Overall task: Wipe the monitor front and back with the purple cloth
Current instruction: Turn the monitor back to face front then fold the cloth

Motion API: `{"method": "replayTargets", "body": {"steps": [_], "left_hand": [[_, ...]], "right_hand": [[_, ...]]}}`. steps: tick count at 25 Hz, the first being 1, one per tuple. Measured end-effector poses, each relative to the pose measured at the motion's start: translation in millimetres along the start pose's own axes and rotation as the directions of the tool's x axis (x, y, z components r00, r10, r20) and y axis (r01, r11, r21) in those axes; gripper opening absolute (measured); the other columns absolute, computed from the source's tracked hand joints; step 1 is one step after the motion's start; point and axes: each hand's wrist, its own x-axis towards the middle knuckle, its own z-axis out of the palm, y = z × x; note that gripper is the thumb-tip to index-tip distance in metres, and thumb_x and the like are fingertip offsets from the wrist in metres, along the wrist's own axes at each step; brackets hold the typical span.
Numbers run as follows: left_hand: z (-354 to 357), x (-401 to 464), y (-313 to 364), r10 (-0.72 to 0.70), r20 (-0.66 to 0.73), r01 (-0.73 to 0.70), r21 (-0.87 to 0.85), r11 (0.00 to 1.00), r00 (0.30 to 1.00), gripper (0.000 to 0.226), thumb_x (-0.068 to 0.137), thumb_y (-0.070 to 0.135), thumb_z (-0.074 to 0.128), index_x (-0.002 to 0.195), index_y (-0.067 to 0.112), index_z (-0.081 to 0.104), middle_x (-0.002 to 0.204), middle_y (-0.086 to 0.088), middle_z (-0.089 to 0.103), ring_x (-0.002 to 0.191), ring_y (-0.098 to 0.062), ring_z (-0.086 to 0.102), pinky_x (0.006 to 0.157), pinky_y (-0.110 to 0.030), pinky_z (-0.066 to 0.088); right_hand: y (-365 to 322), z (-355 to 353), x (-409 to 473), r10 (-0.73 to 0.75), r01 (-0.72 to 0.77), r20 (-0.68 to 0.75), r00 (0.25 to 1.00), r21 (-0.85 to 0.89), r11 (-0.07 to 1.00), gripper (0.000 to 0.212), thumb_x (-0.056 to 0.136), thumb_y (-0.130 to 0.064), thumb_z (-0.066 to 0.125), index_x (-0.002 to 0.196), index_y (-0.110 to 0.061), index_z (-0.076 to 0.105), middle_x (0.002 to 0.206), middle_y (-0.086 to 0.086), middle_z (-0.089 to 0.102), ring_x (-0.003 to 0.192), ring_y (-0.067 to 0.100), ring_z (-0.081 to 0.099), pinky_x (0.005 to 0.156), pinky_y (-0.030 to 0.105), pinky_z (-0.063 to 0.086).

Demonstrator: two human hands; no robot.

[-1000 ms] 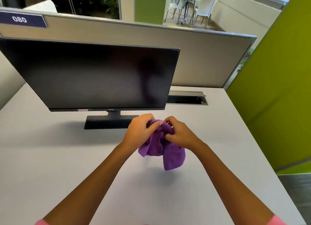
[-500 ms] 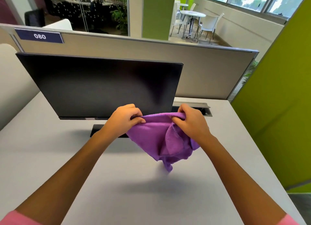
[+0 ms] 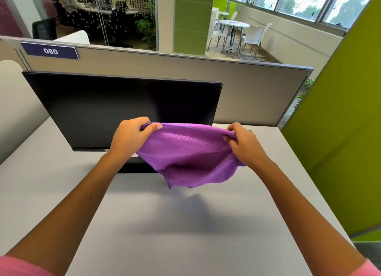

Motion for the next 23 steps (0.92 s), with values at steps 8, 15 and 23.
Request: {"method": "replayTargets", "body": {"steps": [8, 15, 23], "left_hand": [[-17.3, 10.1, 13.9, 0.017, 0.074, -0.008, -0.112, 0.994, 0.997, 0.037, 0.079, 0.053, 0.058, 0.075, 0.017, 0.062, 0.069, 0.001, 0.058, 0.068, -0.014, 0.056, 0.056, -0.019, 0.042], [-21.5, 16.4, 56.0, 0.248, 0.105, -0.221, -0.22, 0.95, 0.963, 0.055, 0.071, 0.062, 0.06, 0.067, 0.007, 0.056, 0.055, -0.003, 0.043, 0.05, -0.007, 0.037, 0.046, -0.014, 0.03], [-48.4, 29.0, 21.7, 0.157, -0.004, -0.156, -0.153, 0.976, 0.988, 0.016, 0.087, 0.037, 0.063, 0.087, 0.022, 0.067, 0.079, 0.011, 0.063, 0.075, -0.003, 0.059, 0.065, -0.019, 0.048]], "right_hand": [[-4.7, 8.6, -6.2, -0.14, -0.008, -0.319, 0.937, -0.419, 0.908, 0.03, 0.084, -0.043, 0.053, 0.084, -0.015, 0.043, 0.065, 0.004, 0.06, 0.057, 0.027, 0.056, 0.06, 0.033, 0.043], [-32.5, 12.8, 8.2, -0.268, 0.086, -0.455, 0.849, -0.382, 0.92, 0.016, 0.071, 0.008, 0.05, 0.074, -0.008, 0.049, 0.065, 0.012, 0.056, 0.06, 0.032, 0.048, 0.059, 0.034, 0.036], [24.1, -7.4, 31.0, 0.056, -0.155, -0.299, 0.953, -0.319, 0.935, 0.03, 0.084, 0.0, 0.045, 0.101, -0.007, 0.069, 0.098, 0.017, 0.068, 0.088, 0.038, 0.06, 0.073, 0.039, 0.05]]}}
